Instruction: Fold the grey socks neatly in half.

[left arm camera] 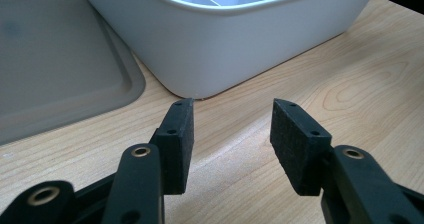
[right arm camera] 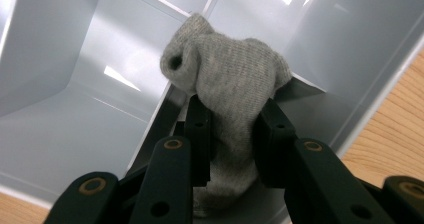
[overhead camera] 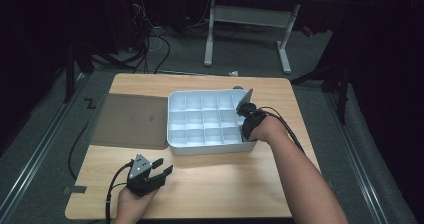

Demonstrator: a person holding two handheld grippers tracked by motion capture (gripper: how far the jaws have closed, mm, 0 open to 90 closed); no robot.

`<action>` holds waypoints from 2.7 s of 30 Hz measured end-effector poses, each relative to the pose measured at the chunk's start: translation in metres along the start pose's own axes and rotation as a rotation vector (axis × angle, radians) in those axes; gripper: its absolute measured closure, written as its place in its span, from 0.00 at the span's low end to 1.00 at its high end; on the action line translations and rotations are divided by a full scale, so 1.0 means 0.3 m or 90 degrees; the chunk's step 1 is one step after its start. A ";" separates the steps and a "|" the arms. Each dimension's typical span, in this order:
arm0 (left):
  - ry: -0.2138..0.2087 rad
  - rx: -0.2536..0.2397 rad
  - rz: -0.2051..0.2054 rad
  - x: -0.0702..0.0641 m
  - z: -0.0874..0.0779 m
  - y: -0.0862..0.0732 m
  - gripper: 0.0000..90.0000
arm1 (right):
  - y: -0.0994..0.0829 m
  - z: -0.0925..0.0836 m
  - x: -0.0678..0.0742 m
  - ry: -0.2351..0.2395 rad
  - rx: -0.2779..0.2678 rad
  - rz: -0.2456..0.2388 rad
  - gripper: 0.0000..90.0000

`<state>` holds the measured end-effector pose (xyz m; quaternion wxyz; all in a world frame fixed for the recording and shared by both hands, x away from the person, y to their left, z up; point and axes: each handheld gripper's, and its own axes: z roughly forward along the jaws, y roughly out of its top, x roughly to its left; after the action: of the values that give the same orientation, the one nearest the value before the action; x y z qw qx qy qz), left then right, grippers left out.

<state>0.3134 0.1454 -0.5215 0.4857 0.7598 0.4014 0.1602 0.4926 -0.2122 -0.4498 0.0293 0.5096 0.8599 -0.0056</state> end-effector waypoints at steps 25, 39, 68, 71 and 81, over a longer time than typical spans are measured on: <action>-0.005 0.000 0.000 -0.006 0.003 0.001 0.59 | 0.007 0.003 0.020 -0.009 0.022 0.009 0.67; -0.006 0.003 0.002 -0.008 0.007 0.000 0.59 | -0.019 -0.076 0.012 0.011 -0.017 0.020 0.64; -0.007 0.007 0.003 -0.008 0.011 -0.003 0.59 | 0.039 0.030 0.034 -0.033 0.036 -0.015 1.00; -0.009 0.008 0.002 -0.007 0.010 -0.003 0.59 | 0.041 0.039 0.034 -0.037 0.038 -0.022 1.00; -0.009 0.005 0.004 -0.008 0.009 0.000 0.59 | 0.036 0.046 0.046 -0.042 0.038 -0.015 1.00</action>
<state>0.3134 0.1419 -0.5226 0.4852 0.7640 0.3963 0.1543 0.4960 -0.1954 -0.4641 0.0423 0.4997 0.8638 -0.0480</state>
